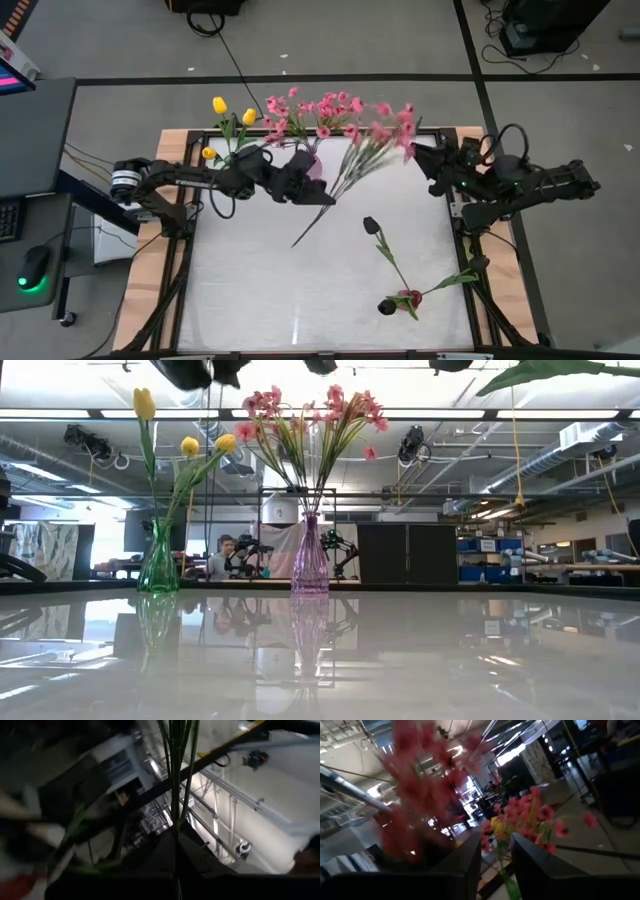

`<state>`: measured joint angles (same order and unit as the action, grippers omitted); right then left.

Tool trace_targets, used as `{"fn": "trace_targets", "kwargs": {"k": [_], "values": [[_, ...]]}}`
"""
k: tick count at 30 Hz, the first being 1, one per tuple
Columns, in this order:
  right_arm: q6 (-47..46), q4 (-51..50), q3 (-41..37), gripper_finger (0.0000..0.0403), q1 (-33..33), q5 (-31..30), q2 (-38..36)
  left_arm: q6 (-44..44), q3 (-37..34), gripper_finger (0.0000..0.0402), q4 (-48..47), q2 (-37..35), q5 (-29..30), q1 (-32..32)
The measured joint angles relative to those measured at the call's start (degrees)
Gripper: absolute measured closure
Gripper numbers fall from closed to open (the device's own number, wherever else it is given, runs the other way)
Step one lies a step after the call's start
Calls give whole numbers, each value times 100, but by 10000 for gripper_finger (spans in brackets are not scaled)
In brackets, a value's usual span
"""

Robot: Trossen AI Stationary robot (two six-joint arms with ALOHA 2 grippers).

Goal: Sort flowers into vase by color
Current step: Put the pink flowers into the purple vase

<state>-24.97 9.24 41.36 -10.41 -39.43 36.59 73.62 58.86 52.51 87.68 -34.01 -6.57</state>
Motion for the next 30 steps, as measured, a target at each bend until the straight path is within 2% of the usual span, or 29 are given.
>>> {"fn": "trace_targets", "kwargs": {"k": [5,7,10,12,15,20,25,30], "values": [[284,2,0,288,0,-40,-75,-1002,777,396,-473,-22,35,-35],[258,4,0,289,0,-40,-75,-1525,1183,396,-1173,-22,50,-39],[222,5,0,288,0,6,-62,-2538,1869,396,-2756,-18,137,-39],[218,4,0,288,0,9,-60,-3294,2290,396,-3739,-18,352,-36],[214,6,-2,288,0,9,-60,-4218,2754,396,-4701,-18,766,-36],[205,6,0,288,0,8,-60,-5051,3072,396,-4838,-18,969,-115],[205,6,0,289,0,8,-60,-5616,3098,396,-4802,-13,1185,-197],[203,6,-2,288,0,8,-60,-6695,3096,396,-4832,-13,1473,-203]]}}
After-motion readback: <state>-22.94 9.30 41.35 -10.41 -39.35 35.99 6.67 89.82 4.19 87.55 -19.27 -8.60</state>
